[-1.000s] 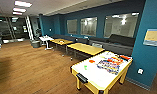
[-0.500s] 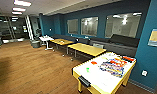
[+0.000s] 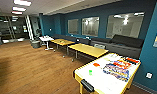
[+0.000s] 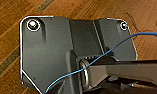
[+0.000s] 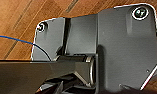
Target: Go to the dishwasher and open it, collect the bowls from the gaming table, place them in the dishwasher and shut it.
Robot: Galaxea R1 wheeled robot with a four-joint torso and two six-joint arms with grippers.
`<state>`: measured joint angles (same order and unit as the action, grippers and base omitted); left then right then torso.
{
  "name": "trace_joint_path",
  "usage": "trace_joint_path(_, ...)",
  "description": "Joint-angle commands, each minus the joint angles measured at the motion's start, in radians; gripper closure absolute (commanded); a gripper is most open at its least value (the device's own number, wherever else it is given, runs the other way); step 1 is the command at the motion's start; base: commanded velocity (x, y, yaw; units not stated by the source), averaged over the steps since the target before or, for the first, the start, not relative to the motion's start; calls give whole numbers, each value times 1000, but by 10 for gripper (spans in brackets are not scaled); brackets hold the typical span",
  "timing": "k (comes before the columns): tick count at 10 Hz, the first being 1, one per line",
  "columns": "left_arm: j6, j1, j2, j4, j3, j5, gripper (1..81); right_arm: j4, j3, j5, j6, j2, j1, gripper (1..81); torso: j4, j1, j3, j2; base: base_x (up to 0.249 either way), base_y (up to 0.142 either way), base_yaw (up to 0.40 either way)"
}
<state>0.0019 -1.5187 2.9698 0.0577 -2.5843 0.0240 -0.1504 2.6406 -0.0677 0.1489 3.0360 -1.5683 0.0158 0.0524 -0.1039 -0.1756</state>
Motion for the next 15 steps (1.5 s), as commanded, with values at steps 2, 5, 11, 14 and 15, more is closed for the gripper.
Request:
trace_joint_path(2, 4, 53, -1, -1, 6, -50, 10, -9, -2, 45, -5, 0, 49, 10, 0, 0, 0, 0, 160, 75, 0)
trace_joint_path(5, 4, 53, -1, -4, 6, -50, 10, -9, -2, 46, -5, 2, 49, 10, 0, 0, 0, 0, 160, 75, 0)
trace_joint_path(11, 4, 51, -1, -4, 6, -50, 10, -9, -2, 46, -5, 2, 50, 10, 0, 0, 0, 0, 160, 75, 0)
trace_joint_path(14, 4, 53, 0, -2, 6, -50, 10, -9, -2, 46, -5, 2, 49, 10, 0, 0, 0, 0, 160, 75, 0)
trace_joint_path(15, 4, 51, 2, -2, 6, -50, 10, -9, -2, 46, -5, 2, 49, 10, 0, 0, 0, 0, 160, 74, 0)
